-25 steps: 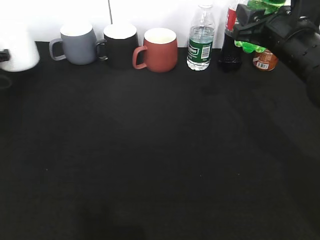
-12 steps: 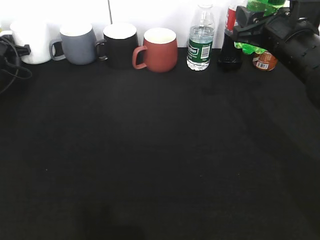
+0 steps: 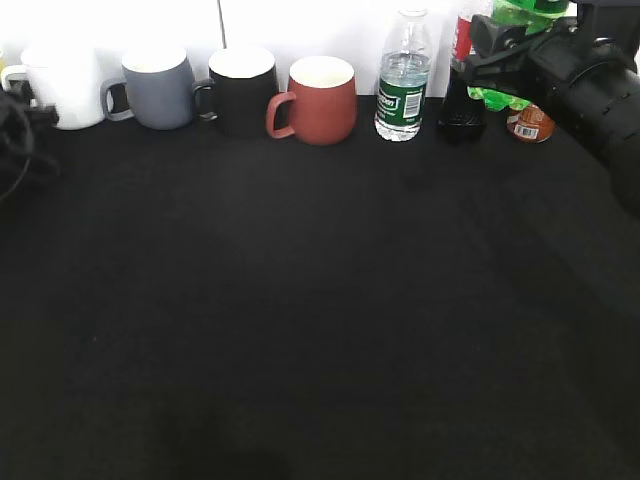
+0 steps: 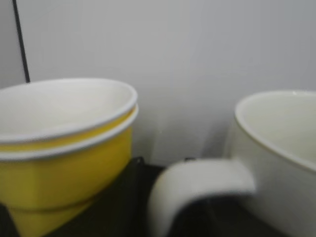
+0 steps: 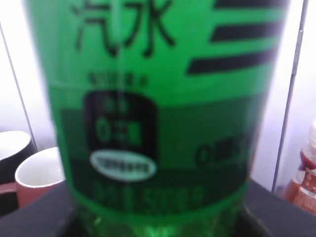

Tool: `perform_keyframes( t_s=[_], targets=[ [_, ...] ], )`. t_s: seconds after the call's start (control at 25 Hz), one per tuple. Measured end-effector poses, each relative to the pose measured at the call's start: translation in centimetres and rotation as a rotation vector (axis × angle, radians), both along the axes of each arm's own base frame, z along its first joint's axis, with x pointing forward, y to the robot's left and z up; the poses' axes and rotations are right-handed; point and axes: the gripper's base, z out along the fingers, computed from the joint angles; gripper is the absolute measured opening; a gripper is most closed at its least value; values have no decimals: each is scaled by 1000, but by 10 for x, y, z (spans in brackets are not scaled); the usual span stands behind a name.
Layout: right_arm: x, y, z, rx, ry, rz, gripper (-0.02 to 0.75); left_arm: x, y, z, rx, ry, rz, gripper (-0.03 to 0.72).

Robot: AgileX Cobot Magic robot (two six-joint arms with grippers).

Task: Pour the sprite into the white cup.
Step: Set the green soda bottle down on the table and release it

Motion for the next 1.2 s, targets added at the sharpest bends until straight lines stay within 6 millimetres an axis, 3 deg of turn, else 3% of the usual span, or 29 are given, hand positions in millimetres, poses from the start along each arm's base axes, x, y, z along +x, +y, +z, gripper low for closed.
perform_keyframes(
  t_s=[0.12,0.24,0.32,0.4,0.52,0.64,0.8,0.92,1.08,1.2],
  targets=[
    [1,-3,0,-25,-4,-41,384,-42,-6,13,-1,36,-10,241],
    [3,-18,-2,-43,13,-191,384,-99,-13,51,0,12,-12,241],
    [7,-38,-3,-51,22,-272,384,-127,-20,74,5,-18,-28,241],
    [12,-69,-3,-47,28,-365,384,-142,-30,91,15,-43,-59,241],
    [18,-114,-7,-93,32,-438,384,-148,-51,104,20,-57,-130,241],
    [43,-135,-29,-108,68,-430,384,-150,-76,102,19,-33,-211,241],
    [84,-151,-72,-61,112,-386,384,-151,-88,102,20,-32,-250,241],
    [103,-151,-108,-53,119,-358,384,-151,-89,102,22,-33,-254,241],
    [114,-152,-122,-44,52,-352,386,-151,-89,102,22,-33,-255,241],
    [114,-152,-122,-43,53,-351,575,-151,-89,102,22,-33,-255,241]
  ],
)
